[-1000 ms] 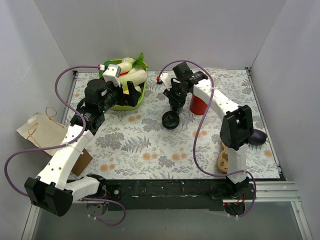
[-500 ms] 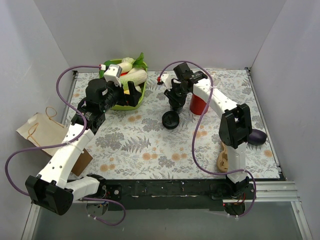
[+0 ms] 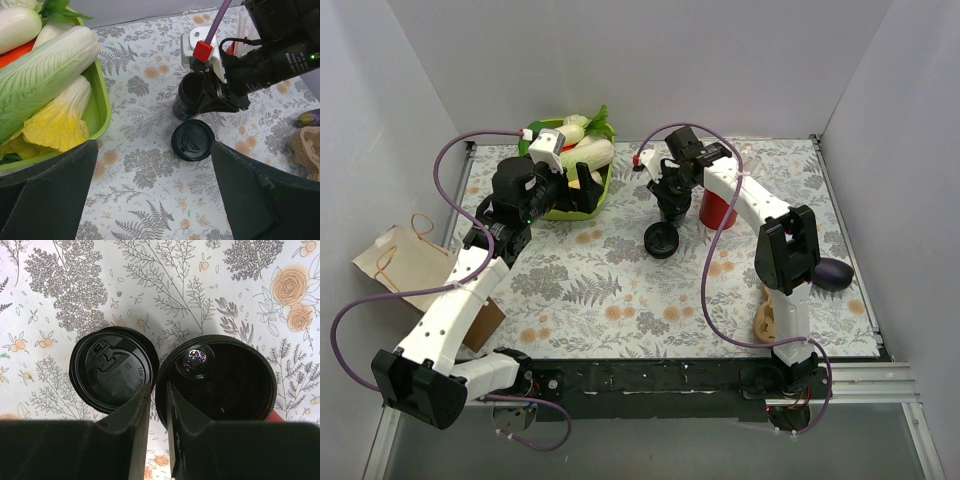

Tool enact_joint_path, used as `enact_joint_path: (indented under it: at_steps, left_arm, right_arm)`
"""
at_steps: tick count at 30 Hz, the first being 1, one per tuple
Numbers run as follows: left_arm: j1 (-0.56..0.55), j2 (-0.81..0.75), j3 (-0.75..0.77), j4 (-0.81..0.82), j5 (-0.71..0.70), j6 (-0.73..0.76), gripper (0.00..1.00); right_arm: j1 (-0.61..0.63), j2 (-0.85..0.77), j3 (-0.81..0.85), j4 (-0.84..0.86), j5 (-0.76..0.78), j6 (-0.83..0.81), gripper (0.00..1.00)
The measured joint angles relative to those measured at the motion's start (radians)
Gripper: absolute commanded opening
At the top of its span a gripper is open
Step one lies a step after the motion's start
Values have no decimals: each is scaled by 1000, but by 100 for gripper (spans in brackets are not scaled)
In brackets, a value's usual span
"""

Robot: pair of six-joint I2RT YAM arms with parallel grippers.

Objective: Pack the takeout coffee

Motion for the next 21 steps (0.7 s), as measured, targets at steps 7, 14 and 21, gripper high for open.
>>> enact_joint_path:
  at_steps: [7,14,21]
  left_arm:
    - [0,2,0,0,2,0,98]
    - [1,9,0,8,5,0,98]
    - [1,9,-18,16,8,1,98]
  right_arm:
    - [-6,1,14,-1,-1,-1,16]
    - [-8,1,14,-1,0,-5,1]
    - [-9,0,14,-1,-1,-4,1]
